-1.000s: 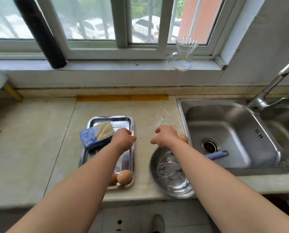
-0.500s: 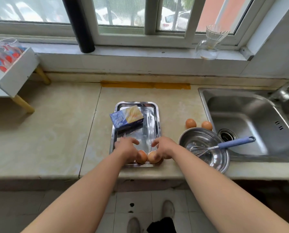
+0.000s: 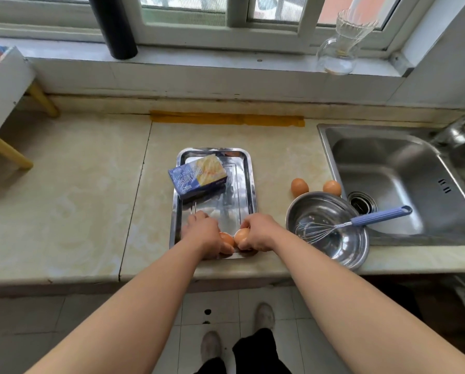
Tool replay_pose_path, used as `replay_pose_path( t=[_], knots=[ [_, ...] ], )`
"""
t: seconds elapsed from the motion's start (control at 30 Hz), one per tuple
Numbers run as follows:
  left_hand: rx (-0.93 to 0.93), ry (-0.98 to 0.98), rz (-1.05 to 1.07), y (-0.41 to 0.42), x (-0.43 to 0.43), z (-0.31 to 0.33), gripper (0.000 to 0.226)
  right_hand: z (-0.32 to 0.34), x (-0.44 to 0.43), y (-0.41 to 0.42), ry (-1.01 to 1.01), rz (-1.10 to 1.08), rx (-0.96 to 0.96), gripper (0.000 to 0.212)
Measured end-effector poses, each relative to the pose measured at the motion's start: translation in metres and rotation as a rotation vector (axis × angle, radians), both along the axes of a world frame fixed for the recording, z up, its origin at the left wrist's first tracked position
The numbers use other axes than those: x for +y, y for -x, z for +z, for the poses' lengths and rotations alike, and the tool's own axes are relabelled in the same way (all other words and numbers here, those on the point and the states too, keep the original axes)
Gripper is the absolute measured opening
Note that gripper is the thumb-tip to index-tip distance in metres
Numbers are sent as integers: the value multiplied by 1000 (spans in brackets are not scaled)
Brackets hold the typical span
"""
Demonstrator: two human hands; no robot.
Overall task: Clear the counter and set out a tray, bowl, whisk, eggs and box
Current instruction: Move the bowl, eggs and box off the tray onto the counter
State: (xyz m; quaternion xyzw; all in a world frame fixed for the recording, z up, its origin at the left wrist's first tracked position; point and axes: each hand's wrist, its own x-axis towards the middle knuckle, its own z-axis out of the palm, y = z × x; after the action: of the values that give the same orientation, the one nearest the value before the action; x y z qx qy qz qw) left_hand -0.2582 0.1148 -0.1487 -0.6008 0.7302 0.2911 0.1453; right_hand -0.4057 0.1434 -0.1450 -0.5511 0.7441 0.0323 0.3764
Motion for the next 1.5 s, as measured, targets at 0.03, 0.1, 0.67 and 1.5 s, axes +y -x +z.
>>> replay_pose_path(
  t=[0.03, 0.1, 0.67, 1.5],
  knots=[
    [-10, 3, -13, 0, -1, 1, 71, -1, -1, 1, 9, -11, -14, 54],
    [-25, 2, -21, 0, -4, 1, 75, 0, -2, 4, 27, -39, -53, 51],
    [651, -115, 493, 94, -42, 31, 46, 46, -44, 112, 297, -524, -60, 47],
    [611, -254, 666, 220, -68, -8, 28, 16, -74, 233, 157, -610, -68, 18]
  ],
)
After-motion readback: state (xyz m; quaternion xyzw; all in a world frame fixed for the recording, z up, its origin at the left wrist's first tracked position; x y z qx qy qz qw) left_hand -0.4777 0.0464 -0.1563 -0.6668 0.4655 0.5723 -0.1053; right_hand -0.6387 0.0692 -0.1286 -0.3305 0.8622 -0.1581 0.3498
